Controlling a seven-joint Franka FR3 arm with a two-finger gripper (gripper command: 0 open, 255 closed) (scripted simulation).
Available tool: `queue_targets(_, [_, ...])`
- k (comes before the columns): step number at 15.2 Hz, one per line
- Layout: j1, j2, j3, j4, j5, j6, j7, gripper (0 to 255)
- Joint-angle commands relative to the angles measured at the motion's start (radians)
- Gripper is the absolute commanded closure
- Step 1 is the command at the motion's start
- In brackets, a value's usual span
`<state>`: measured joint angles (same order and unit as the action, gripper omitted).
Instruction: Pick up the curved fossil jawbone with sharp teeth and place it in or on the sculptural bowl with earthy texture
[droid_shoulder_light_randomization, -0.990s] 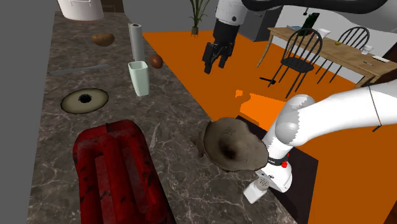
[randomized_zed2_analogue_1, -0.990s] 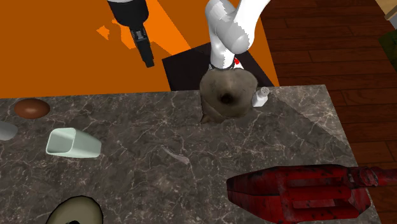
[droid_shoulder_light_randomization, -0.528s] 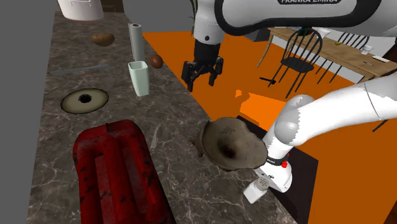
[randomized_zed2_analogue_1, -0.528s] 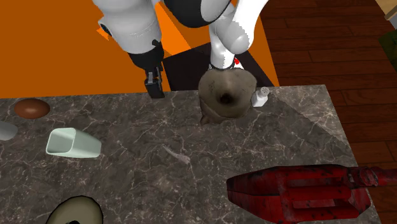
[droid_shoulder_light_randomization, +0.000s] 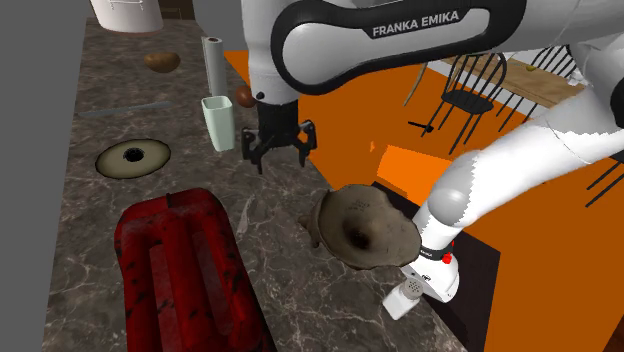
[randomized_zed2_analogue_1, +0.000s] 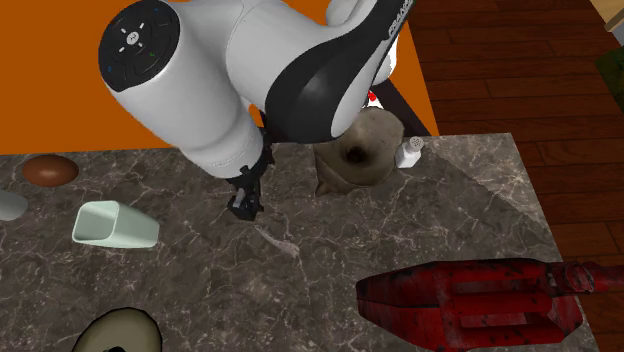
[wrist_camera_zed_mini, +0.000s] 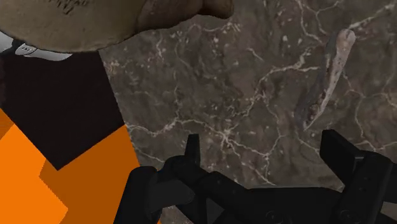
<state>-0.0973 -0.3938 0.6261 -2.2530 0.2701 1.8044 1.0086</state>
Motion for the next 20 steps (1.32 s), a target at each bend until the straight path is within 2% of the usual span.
queue_targets(1, [-0.024, 0.092, 0.069, 0.045, -0.019, 0.026, 0.139, 0])
queue_targets(4, [-0.056, 0.253, 0.156, 0.126, -0.085, 0.056, 0.345, 0])
queue_targets(7, [-0.054, 0.44, 0.208, 0.219, -0.19, 0.077, 0.564, 0])
queue_targets(15, [-0.034, 0.485, 0.204, 0.146, -0.217, 0.18, 0.599, 0])
queue_targets(20, [-0.034, 0.485, 0.204, 0.146, -0.217, 0.18, 0.599, 0])
